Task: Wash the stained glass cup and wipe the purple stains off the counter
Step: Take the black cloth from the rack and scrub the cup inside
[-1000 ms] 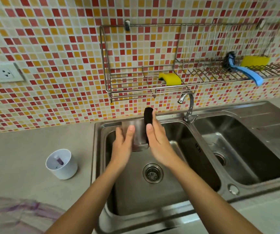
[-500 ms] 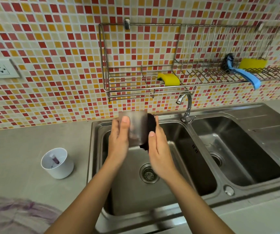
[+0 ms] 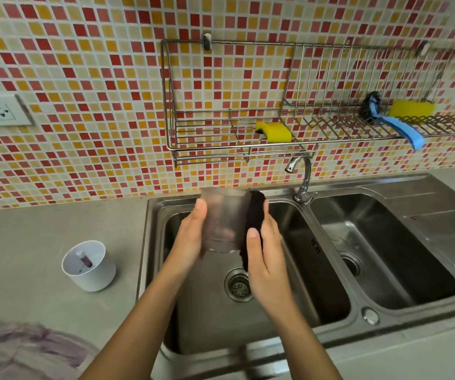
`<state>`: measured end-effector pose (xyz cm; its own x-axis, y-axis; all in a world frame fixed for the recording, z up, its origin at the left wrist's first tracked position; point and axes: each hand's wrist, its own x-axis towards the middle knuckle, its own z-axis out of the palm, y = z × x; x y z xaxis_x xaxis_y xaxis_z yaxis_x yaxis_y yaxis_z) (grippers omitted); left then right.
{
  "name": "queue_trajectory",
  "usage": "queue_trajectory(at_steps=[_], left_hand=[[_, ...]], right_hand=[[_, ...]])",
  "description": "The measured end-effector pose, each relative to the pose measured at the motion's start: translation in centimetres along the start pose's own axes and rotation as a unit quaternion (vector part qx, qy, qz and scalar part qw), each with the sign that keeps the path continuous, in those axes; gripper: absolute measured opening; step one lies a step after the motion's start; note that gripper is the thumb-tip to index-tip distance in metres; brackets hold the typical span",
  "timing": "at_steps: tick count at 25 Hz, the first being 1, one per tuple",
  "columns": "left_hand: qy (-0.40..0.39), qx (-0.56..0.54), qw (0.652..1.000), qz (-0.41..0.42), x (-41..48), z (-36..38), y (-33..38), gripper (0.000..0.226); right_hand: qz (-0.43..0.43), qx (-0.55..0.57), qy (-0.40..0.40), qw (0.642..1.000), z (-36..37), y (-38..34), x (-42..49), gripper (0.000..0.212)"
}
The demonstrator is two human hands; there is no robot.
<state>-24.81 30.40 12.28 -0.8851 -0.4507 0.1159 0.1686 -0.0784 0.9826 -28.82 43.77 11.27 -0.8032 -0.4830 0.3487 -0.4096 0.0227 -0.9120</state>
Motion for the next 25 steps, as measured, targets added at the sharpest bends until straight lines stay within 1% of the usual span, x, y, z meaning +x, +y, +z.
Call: queue_trajectory(at_steps=[1,3,5,7,8,10,11,13,15,17,19,21,22,25], left_hand=[[-0.009,-0.008,1.0,-0.017,-0.2,-0.2,-0.1,0.047],[0.005,-0.031,0.998,-0.056,-0.4,-0.5,-0.2,0.051],[0.012,-0.03,0.995,-0.093,-0.5,-0.2,0.0,0.053],[0.004,-0.023,0.993,-0.118,-0.8,0.7,0.3,0.049],[0.007,-0.012,0.992,-0.125,-1.0,1.3,0.3,0.052],[0.028,0.031,0.993,-0.112,-1.5,2.3,0.2,0.072],[0.047,0.043,0.993,-0.101,-1.8,2.6,0.1,0.077],[0.071,0.048,0.993,-0.077,-2.2,2.8,-0.1,0.066],[0.078,0.047,0.993,-0.072,-2.5,2.9,0.3,0.06],[0.101,0.032,0.992,-0.063,-2.1,2.4,1.0,0.068],[0.128,0.028,0.99,-0.048,-1.1,1.8,1.6,0.084],[0.123,0.047,0.99,-0.043,-0.7,1.7,1.9,0.094],[0.11,0.051,0.991,-0.047,-0.8,1.9,1.6,0.091],[0.072,0.049,0.994,-0.067,-1.2,2.3,0.6,0.065]], right_hand=[[0.01,0.023,-0.016,1.0,-0.6,0.0,0.0,0.048],[0.044,0.064,-0.055,0.995,-2.1,-0.2,0.4,0.054],[0.046,0.033,-0.051,0.997,-2.6,-0.4,0.4,0.058],[0.03,-0.023,-0.019,0.999,-1.8,-0.6,-0.1,0.053],[0.02,-0.04,-0.004,0.999,-1.2,-0.6,-0.3,0.051],[-0.008,-0.064,0.022,0.998,-0.4,-0.6,-0.4,0.051],[-0.02,-0.073,0.034,0.997,-0.2,-0.6,-0.2,0.052],[-0.028,-0.063,0.064,0.996,-0.4,-0.4,0.5,0.048],[-0.01,-0.019,0.088,0.996,-0.8,-0.3,1.1,0.045],[-0.015,-0.001,0.078,0.997,-0.5,-0.5,1.0,0.046],[-0.036,-0.014,0.054,0.998,0.5,-0.9,0.3,0.046],[-0.033,-0.017,0.043,0.998,0.8,-1.1,0.4,0.043],[-0.02,-0.009,0.046,0.999,0.6,-0.9,1.0,0.041],[0.028,0.033,0.056,0.998,-1.0,-0.4,2.7,0.043]])
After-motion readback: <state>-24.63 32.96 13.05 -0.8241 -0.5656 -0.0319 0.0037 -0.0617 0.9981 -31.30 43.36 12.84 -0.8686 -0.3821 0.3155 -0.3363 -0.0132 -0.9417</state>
